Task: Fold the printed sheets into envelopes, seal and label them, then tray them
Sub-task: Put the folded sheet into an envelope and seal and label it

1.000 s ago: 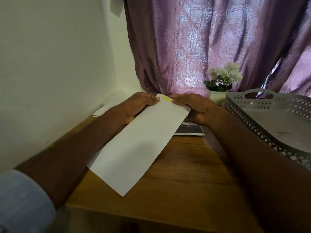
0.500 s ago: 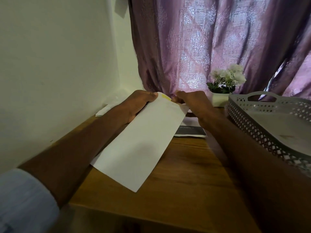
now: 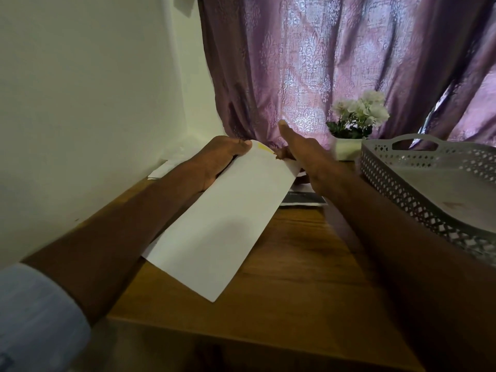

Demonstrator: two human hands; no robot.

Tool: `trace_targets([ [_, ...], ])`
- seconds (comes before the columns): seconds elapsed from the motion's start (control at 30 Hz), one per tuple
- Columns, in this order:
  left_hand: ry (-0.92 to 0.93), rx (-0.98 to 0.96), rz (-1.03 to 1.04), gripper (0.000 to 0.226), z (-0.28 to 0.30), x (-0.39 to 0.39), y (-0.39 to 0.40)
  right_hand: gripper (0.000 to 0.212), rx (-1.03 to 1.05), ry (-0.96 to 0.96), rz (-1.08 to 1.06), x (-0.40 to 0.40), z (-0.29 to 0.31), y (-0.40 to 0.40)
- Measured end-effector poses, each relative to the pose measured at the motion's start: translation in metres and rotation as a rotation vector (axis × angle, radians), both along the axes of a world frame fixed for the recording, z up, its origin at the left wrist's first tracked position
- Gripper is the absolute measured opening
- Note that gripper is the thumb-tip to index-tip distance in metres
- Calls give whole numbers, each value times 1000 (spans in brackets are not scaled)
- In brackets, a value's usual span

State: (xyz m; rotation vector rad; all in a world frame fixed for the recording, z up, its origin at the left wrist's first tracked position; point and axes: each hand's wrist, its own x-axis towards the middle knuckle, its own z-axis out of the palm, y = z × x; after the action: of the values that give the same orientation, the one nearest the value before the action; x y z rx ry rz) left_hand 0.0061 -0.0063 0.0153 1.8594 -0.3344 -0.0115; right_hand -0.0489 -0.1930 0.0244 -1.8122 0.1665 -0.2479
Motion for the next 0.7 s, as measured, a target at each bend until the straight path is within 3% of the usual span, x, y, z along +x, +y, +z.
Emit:
trace_targets([
  [0.13,-12,-20,-5,69,0,-3,-3,68,75,55,49,-3,3,-1],
  [0.33,11,-69,1,36,-2,-2,-7,69,63,62,78,-5,4,-6],
  [0.47,55,-129,-3,40,0,-3,-7,68,124,58,71,-1,3,-9],
  [0.53,112,-188,13,41,0,-1,-5,59,195,52,77,3,0,-11],
  [0.63,216,-291,67,34,0,1,-3,28,360,30,118,7,-6,-15],
  [0.7,260,-332,104,33,-1,1,-3,28,471,43,181,8,-8,-16],
])
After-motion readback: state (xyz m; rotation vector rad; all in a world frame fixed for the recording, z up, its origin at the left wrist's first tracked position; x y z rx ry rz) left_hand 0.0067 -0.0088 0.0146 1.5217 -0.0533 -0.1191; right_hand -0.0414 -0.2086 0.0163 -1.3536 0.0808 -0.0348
